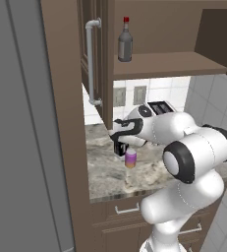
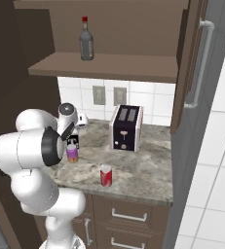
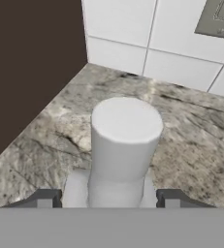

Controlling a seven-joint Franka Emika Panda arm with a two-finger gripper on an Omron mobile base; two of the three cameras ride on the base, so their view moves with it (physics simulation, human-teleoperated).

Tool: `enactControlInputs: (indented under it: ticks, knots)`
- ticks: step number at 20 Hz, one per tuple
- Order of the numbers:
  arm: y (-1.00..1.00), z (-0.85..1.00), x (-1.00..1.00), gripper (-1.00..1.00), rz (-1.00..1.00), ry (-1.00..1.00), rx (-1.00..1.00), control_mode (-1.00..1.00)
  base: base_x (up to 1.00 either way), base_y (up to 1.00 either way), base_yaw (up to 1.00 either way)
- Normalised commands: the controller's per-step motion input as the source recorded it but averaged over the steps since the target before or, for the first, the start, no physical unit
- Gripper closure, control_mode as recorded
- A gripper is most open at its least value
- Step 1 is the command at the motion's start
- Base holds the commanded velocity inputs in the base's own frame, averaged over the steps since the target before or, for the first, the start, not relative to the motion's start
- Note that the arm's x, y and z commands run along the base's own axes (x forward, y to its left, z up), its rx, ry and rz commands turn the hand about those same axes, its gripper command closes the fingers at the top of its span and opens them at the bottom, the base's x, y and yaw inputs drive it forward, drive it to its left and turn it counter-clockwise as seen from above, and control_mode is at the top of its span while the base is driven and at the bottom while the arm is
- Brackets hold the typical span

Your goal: Sort all alcoholic drinks to one cabinet, and non-alcoholic drinks to the other.

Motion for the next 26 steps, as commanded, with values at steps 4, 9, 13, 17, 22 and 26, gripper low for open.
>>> enactControlInputs:
  ticks: [4,9,13,17,22,26]
  knots:
    - [0.00,0.14,0.00,1.00,0.00,0.00,0.00,-1.00,0.00,0.00,0.00]
    - [0.00,0.79,-0.13,1.00,-0.03,0.00,-0.02,-1.00,0.00,0.00,0.00]
    - [-0.04,1.00,-0.12,1.00,-0.06,0.00,-0.08,-1.00,0.00,0.00,0.00]
    - [-0.23,1.00,-0.29,1.00,-0.14,0.00,-0.06,-1.00,0.00,0.00,0.00]
    - [-0.28,0.99,-0.22,1.00,-0.19,0.00,-0.01,-1.00,0.00,0.00,0.00]
    - [-0.35,0.69,-0.62,1.00,-0.14,0.00,0.00,-1.00,0.00,0.00,0.00]
